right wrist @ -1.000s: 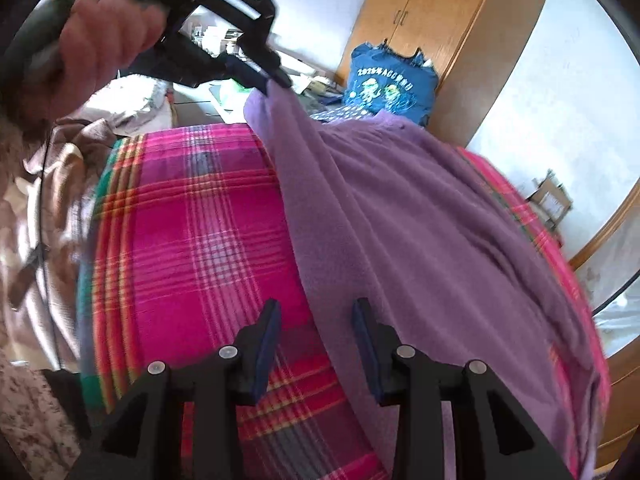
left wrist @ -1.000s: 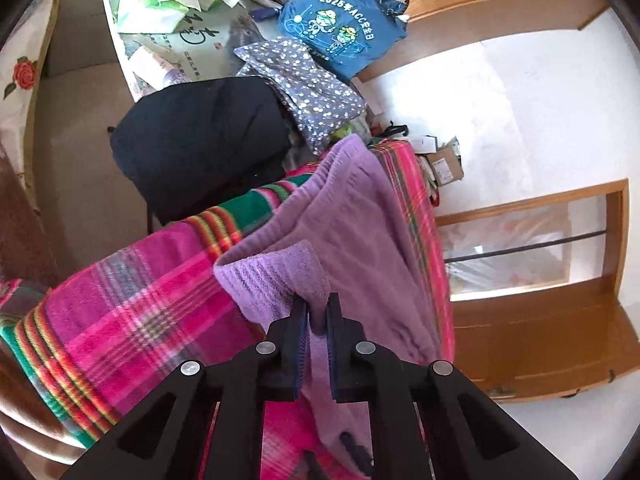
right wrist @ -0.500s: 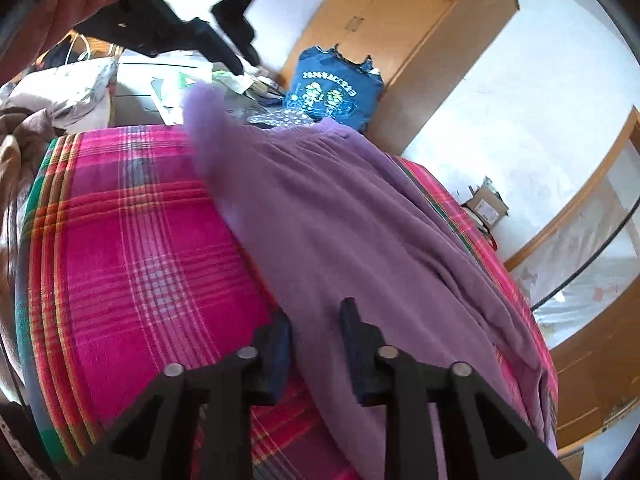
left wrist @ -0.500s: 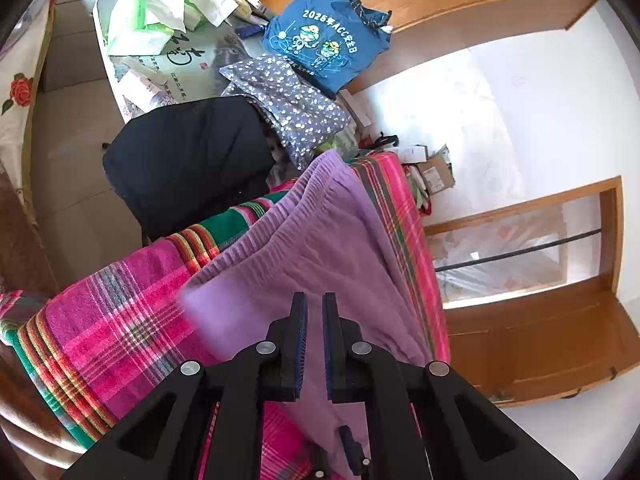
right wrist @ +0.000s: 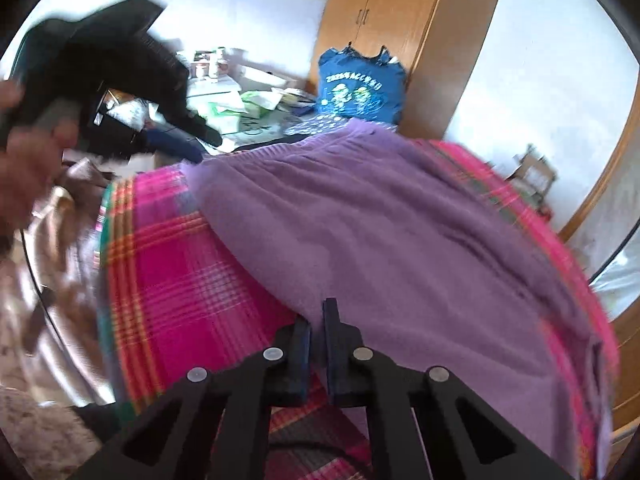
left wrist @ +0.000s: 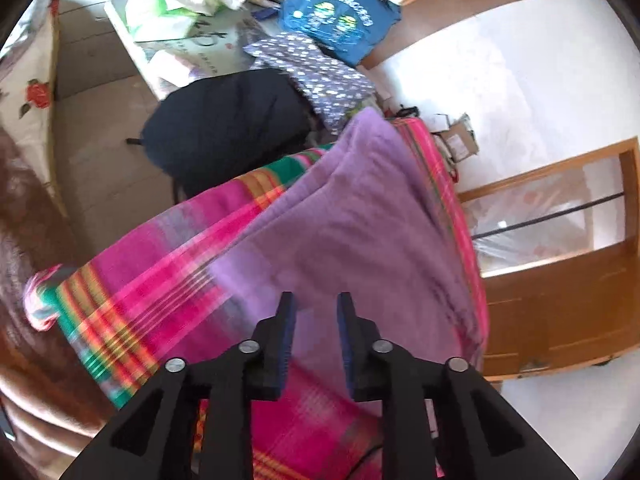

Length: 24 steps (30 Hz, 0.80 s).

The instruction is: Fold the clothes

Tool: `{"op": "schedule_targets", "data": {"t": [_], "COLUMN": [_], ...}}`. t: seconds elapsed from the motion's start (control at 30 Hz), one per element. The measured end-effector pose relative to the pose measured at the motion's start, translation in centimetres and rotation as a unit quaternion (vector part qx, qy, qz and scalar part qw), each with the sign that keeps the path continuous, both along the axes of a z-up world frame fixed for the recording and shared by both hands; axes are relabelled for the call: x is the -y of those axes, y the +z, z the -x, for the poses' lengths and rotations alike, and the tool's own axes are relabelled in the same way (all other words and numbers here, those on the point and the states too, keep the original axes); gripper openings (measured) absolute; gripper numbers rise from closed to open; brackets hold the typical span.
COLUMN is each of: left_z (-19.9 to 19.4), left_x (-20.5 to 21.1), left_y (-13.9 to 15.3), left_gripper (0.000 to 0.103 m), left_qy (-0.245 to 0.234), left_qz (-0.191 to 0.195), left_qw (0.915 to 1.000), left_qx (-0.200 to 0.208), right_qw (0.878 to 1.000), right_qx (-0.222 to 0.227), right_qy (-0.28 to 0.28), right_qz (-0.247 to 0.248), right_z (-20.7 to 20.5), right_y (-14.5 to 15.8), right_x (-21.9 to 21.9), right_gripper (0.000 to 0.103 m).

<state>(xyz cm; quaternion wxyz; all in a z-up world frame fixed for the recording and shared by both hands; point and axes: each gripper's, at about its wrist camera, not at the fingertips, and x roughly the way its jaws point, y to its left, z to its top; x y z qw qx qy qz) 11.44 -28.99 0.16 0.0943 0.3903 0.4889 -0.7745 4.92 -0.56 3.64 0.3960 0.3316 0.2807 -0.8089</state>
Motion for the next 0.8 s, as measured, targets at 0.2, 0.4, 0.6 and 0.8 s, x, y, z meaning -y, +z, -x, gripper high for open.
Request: {"op": "schedule_targets", "data": {"t": [0.2, 0.4, 0.6, 0.8], "left_z": [-1.4, -4.0, -7.9, -8.3], "left_x": [-0.3, 0.1, 0.7, -1.5], "left_y": [-1.1, 1.5, 4.5, 3.4], "left_gripper": [0.029, 0.029, 0.029, 0.033], "left_qy": [-0.017, -0.048, -0.08, -0.137], "left_qz": [-0.005, 0.07, 0.152, 0.167], "left_qw": [0.9995, 0.9952, 0.98, 0.9707], "left_qx": [0.024, 0.049, 0.1, 0.104], "right_qw": [0.994, 0.989, 0.989, 0.994], "right_qx": [0.104, 0.135, 0.135, 0.088], "right_qy": [0.017, 0.015, -0.02, -0.051], "right_qz": [0.021, 0.052, 0.05, 0.029], "right_z": [1.4, 1.6, -0.6, -4.0], "right_y": [0.3, 3.1, 6.3, 7.7], "right_x": [-1.0, -3.1, -7.4, -11.7], "right_gripper": [0.008, 0.015, 0.015, 0.034]}}
